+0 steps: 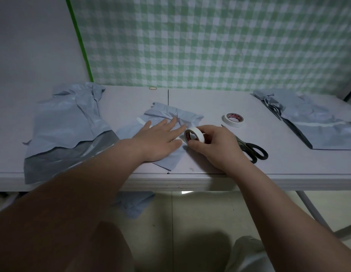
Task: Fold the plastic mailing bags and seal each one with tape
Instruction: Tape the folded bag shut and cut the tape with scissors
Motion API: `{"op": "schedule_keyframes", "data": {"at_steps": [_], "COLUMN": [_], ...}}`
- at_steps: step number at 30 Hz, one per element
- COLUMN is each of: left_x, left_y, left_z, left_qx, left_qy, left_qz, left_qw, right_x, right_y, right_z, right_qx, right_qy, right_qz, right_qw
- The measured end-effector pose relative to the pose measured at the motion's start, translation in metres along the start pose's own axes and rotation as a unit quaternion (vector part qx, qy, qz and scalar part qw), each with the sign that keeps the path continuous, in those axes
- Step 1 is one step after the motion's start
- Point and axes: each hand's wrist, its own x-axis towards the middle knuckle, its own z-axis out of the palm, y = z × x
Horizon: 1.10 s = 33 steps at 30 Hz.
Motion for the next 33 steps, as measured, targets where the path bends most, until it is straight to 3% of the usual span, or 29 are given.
{"op": "schedule_keyframes", "data": {"at_steps": [9, 13, 15, 21, 33], "left_x": [-0.033, -0.026, -0.021, -0.019, -0.02], "left_y": [-0.016, -0.002, 0.007, 0.011, 0.013], "left_z": [-0.007, -0.005, -0.001, 0.006, 0.003], "left_qx": [0.009, -0.068, -0.116, -0.046, -0.039], "left_qy": [-0.029, 0.093, 0.116, 0.026, 0.018], "left_qz": [0.075, 0.039, 0.005, -0.055, -0.062], "left_qw": [0.997, 0.993, 0.986, 0.997, 0.997], "right_x": [-0.028, -0.03, -0.029, -0.031, -0.037], "right_y": [-0.022, -0.026, -0.025, -0.024, -0.026], "right_z": [0.004, 0.006, 0.006, 0.003, -0.013], "right_qx": [0.098, 0.121, 0.138, 0.152, 0.119], "right_qy": [-0.071, -0.049, -0.041, -0.059, -0.06], "right_qz": [0.059, 0.078, 0.088, 0.094, 0.108], "right_qw": [0.991, 0.988, 0.986, 0.982, 0.985]}}
